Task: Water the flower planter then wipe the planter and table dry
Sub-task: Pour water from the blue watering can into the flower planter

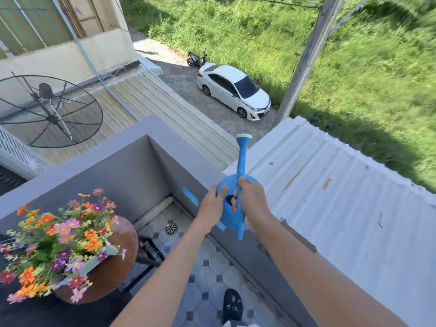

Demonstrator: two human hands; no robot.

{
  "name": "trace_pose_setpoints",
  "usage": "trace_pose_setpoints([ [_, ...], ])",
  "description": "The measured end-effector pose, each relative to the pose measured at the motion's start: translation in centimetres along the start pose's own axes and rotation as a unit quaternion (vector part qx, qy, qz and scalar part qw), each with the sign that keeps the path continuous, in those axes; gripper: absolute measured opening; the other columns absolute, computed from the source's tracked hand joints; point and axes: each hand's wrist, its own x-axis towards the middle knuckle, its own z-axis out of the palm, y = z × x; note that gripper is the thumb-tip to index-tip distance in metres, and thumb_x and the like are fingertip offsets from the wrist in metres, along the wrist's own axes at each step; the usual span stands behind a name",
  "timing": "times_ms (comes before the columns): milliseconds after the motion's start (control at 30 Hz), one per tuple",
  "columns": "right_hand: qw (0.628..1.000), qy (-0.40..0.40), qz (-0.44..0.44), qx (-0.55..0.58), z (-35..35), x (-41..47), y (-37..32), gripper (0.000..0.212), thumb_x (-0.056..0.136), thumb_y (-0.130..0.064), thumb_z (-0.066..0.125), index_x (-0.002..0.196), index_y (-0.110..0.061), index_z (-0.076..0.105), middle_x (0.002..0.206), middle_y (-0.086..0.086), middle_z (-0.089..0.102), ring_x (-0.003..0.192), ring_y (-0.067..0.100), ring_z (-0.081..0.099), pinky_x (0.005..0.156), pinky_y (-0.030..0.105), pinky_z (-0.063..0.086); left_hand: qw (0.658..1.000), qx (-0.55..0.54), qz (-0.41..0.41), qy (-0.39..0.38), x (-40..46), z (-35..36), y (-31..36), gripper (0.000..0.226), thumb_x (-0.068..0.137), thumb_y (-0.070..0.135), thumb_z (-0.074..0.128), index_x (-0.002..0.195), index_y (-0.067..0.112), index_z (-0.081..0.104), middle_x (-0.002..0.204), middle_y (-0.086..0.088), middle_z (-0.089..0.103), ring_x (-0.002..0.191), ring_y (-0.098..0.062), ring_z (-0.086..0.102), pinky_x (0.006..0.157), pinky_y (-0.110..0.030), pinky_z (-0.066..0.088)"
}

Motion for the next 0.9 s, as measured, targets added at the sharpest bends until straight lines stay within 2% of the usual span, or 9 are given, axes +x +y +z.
trace_pose_setpoints([
  [167, 0.999, 0.006, 0.035, 0.022, -2.6, 2.7, -0.6, 0.025, 0.099, -0.015, 0.047, 0.083, -0.005, 0.062, 0.067, 0.009, 0.066, 0.063, 0.024, 0.062, 0.061, 0.032, 0.052, 0.999, 0.000, -0.023, -0.045, 3.8, 1.8, -0.1, 0.039, 0.090, 0.053, 0.043, 0.102, 0.021, 0.062, 0.093, -0.003, 0.065, 0.082, -0.017, 0.056, 0.075, -0.035, 0.045],
  [267, 0.997, -0.022, 0.059, 0.043, -3.6, 4.5, -0.4, 0.025, 0.100, -0.016, 0.045, 0.097, 0.000, 0.065, 0.078, 0.013, 0.075, 0.072, 0.027, 0.070, 0.070, 0.035, 0.058, 0.998, 0.002, -0.009, -0.066, 5.8, 2.0, -0.4, 0.040, 0.090, 0.051, 0.045, 0.101, 0.018, 0.063, 0.091, -0.006, 0.065, 0.084, -0.018, 0.056, 0.077, -0.038, 0.047],
  [333, 0.996, -0.042, 0.069, 0.043, -3.9, 5.5, -0.1, 0.031, 0.103, -0.017, 0.042, 0.110, 0.006, 0.063, 0.093, 0.019, 0.076, 0.079, 0.027, 0.075, 0.068, 0.031, 0.060, 0.997, 0.000, 0.004, -0.071, 7.2, 2.0, -0.5, 0.032, 0.094, 0.046, 0.047, 0.102, 0.021, 0.065, 0.092, -0.007, 0.066, 0.086, -0.017, 0.057, 0.084, -0.037, 0.048],
  [400, 0.994, -0.060, 0.074, 0.061, -3.8, 6.1, 0.1, 0.033, 0.106, -0.018, 0.039, 0.114, 0.007, 0.059, 0.104, 0.025, 0.073, 0.084, 0.027, 0.075, 0.066, 0.029, 0.061, 0.996, -0.001, 0.022, -0.084, 8.5, 1.8, -0.4, 0.028, 0.096, 0.041, 0.048, 0.105, 0.022, 0.067, 0.091, -0.002, 0.065, 0.086, -0.015, 0.057, 0.086, -0.033, 0.046],
  [533, 0.991, -0.069, 0.088, 0.080, -3.5, 7.0, 0.8, 0.030, 0.108, -0.018, 0.037, 0.120, 0.004, 0.053, 0.110, 0.025, 0.070, 0.097, 0.031, 0.074, 0.074, 0.032, 0.062, 0.993, 0.002, 0.020, -0.112, 10.2, 1.5, -1.1, 0.032, 0.097, 0.036, 0.051, 0.119, 0.019, 0.066, 0.104, 0.001, 0.070, 0.097, -0.014, 0.062, 0.095, -0.035, 0.047],
  [633, 0.992, -0.070, 0.082, 0.072, -3.7, 7.6, 1.4, 0.030, 0.108, -0.019, 0.038, 0.119, 0.004, 0.053, 0.109, 0.025, 0.071, 0.096, 0.031, 0.074, 0.079, 0.034, 0.062, 0.994, 0.001, 0.022, -0.105, 10.5, 1.6, -1.5, 0.033, 0.097, 0.037, 0.051, 0.121, 0.020, 0.065, 0.106, 0.002, 0.071, 0.100, -0.013, 0.063, 0.094, -0.032, 0.049],
  [733, 0.991, -0.069, 0.084, 0.078, -4.0, 7.9, 1.4, 0.029, 0.107, -0.019, 0.038, 0.118, 0.003, 0.055, 0.107, 0.025, 0.071, 0.093, 0.031, 0.075, 0.073, 0.033, 0.062, 0.995, -0.010, 0.019, -0.100, 10.5, 1.7, -1.4, 0.034, 0.098, 0.037, 0.051, 0.124, 0.018, 0.063, 0.103, 0.005, 0.070, 0.096, -0.010, 0.062, 0.091, -0.027, 0.048],
  [800, 0.989, -0.067, 0.102, 0.082, -4.1, 7.9, 1.4, 0.027, 0.106, -0.017, 0.038, 0.119, 0.001, 0.054, 0.107, 0.027, 0.071, 0.090, 0.032, 0.075, 0.069, 0.034, 0.061, 0.994, -0.012, 0.020, -0.109, 10.4, 1.9, -1.6, 0.036, 0.097, 0.039, 0.051, 0.125, 0.020, 0.062, 0.107, 0.005, 0.070, 0.097, -0.010, 0.063, 0.092, -0.029, 0.049],
  [900, 0.987, -0.067, 0.127, 0.075, -4.4, 7.7, 1.6, 0.021, 0.104, -0.018, 0.040, 0.113, -0.005, 0.054, 0.108, 0.029, 0.069, 0.092, 0.038, 0.074, 0.077, 0.043, 0.062, 0.993, -0.008, 0.022, -0.116, 10.0, 1.9, -1.9, 0.039, 0.095, 0.045, 0.051, 0.125, 0.022, 0.061, 0.109, 0.003, 0.070, 0.099, -0.014, 0.065, 0.094, -0.035, 0.051],
])
